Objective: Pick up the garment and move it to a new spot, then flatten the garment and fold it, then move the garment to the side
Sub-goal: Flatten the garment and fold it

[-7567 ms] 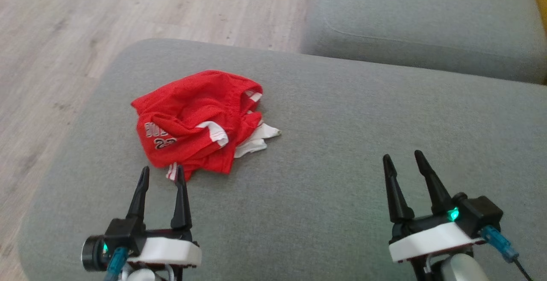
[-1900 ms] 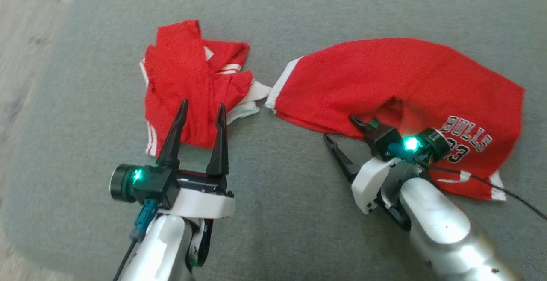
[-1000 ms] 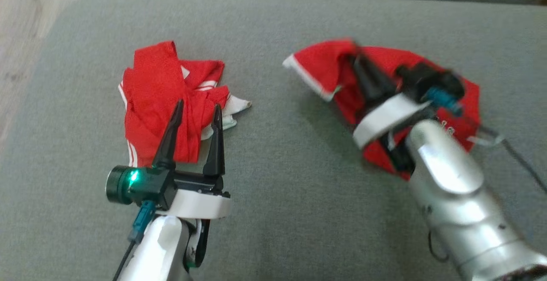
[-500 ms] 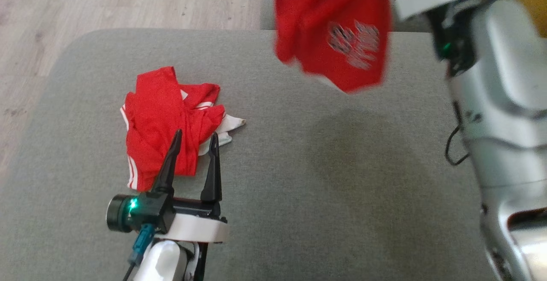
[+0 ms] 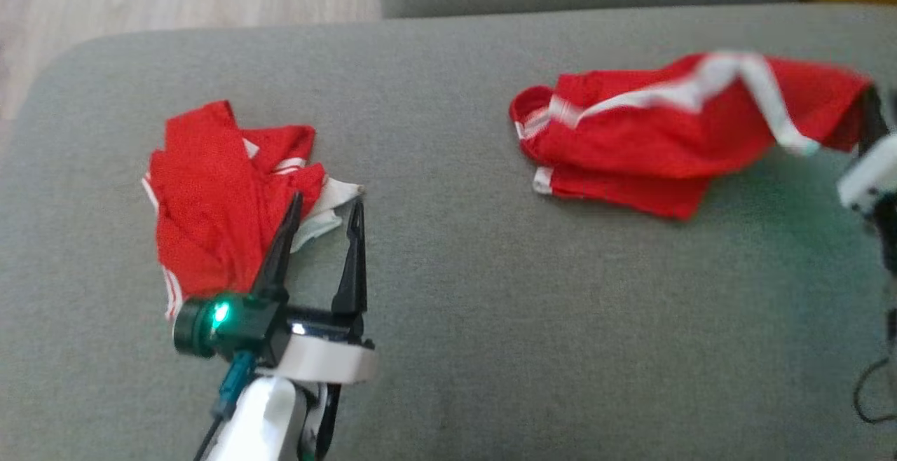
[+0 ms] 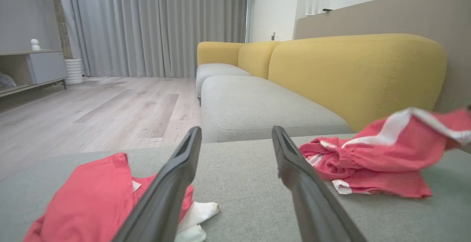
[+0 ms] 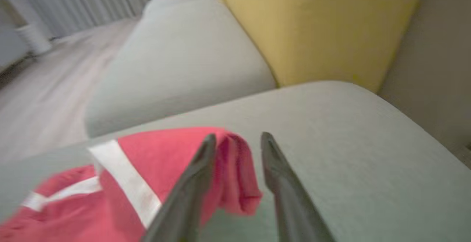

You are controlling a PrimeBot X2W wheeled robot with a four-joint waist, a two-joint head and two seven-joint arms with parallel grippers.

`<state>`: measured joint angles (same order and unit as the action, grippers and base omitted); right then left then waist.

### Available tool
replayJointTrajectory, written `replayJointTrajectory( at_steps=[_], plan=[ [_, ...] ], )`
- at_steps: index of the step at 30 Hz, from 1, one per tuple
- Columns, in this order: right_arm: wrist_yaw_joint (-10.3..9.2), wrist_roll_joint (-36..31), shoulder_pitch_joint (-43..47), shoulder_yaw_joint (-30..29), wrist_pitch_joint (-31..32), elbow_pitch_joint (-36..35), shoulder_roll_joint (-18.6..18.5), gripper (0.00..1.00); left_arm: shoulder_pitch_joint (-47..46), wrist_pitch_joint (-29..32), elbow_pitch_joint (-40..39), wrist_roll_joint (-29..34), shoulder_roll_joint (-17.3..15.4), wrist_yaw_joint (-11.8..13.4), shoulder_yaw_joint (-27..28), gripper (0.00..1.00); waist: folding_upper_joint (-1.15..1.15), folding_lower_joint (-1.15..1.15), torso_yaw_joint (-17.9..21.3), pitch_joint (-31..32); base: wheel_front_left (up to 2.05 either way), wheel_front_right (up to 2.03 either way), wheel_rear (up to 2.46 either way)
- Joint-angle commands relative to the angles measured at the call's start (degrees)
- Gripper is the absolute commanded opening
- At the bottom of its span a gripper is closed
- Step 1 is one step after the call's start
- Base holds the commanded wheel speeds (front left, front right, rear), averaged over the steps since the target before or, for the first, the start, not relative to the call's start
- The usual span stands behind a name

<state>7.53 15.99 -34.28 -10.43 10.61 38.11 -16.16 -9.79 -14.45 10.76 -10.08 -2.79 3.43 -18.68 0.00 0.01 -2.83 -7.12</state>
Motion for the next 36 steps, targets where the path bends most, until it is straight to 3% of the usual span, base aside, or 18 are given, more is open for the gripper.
replayJointTrajectory(
  at_steps=[1,6,13,20,27,36],
  plan=[
    [-0.04,-2.63,-3.64,-1.31,-1.03,-0.5,-1.06,1.0,-3.36,-0.55,-1.71,0.47,-0.13,-0.28,1.43,1.0,0.0,-0.01,1.06,-1.53,0.0,0.0,0.0],
    [-0.04,-8.26,-7.15,-5.03,-6.77,3.13,1.22,1.0,-4.51,-0.55,-1.34,0.62,-0.12,-0.22,1.51,1.0,0.0,-0.01,2.41,-2.61,0.0,0.0,0.0],
    [-0.04,-9.14,-6.92,-0.13,-16.84,-1.44,6.04,1.0,-4.83,-0.55,-1.23,0.19,-0.11,-0.08,1.41,1.0,0.0,-0.01,3.75,-1.5,0.0,0.0,0.0],
    [-0.04,-7.05,5.34,5.2,-23.61,-12.81,11.63,1.0,-3.07,-0.55,-1.6,-1.22,-0.1,0.39,1.17,1.0,0.0,-0.01,4.39,2.45,0.0,0.0,0.0],
    [-0.04,-2.74,19.06,10.38,-25.06,-21.36,13.22,1.0,-1.12,-0.55,-1.74,-1.9,-0.1,0.61,0.88,1.0,0.0,-0.01,4.51,4.6,0.0,0.0,0.0],
    [-0.04,-1.56,26.72,14.86,-25.54,-23.08,13.26,1.0,-0.29,-0.55,-1.51,-1.84,-0.1,0.46,0.58,1.0,0.0,-0.01,3.56,4.28,0.0,0.0,0.0]
  ],
)
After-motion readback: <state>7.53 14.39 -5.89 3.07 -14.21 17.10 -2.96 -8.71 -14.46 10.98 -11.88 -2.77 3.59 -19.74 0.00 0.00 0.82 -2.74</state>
